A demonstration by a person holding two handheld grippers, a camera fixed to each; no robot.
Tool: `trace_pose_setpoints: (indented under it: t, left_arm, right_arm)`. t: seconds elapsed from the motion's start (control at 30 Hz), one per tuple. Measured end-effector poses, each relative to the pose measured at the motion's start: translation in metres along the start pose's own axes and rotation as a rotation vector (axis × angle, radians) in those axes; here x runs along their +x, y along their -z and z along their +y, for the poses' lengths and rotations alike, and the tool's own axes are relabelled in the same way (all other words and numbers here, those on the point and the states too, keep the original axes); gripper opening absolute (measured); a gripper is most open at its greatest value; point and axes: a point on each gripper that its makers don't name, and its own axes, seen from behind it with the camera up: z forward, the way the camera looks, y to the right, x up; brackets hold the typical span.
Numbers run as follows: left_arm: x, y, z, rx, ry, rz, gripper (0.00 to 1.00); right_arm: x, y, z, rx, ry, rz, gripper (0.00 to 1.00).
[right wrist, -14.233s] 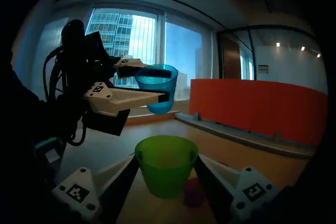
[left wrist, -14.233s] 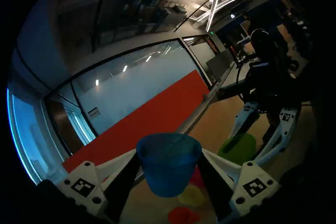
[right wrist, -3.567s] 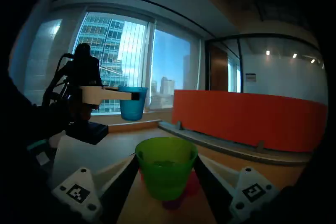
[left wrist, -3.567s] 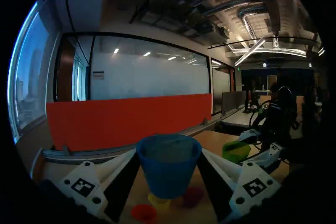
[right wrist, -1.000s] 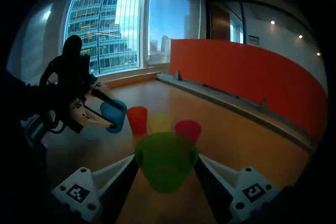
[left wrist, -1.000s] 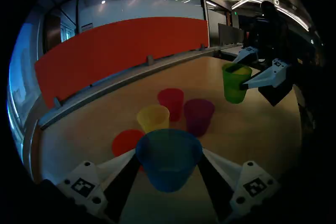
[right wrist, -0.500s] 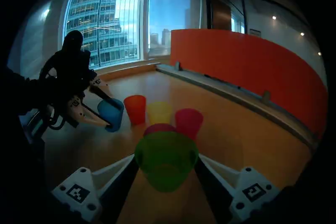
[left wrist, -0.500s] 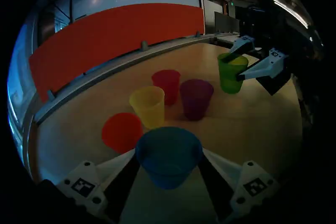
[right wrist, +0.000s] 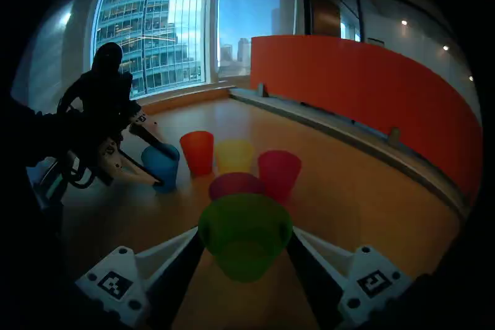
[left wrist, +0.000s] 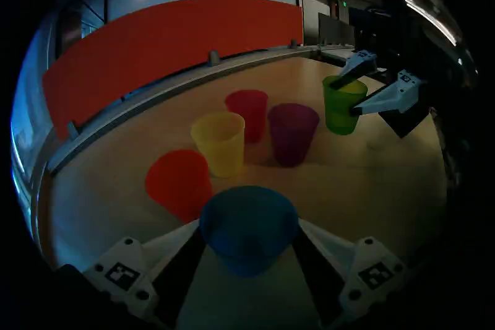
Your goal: Pour water
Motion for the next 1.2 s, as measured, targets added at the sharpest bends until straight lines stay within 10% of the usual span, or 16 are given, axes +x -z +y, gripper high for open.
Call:
trace_pose_setpoints:
  t: [1.2]
  left_arm:
    - [-0.033, 0.009, -0.006, 0.011, 0.019, -0.063, 0.87]
  right_arm:
    - [-0.031, -0.017, 0.0, -0.024, -0.028, -0.038, 0.9]
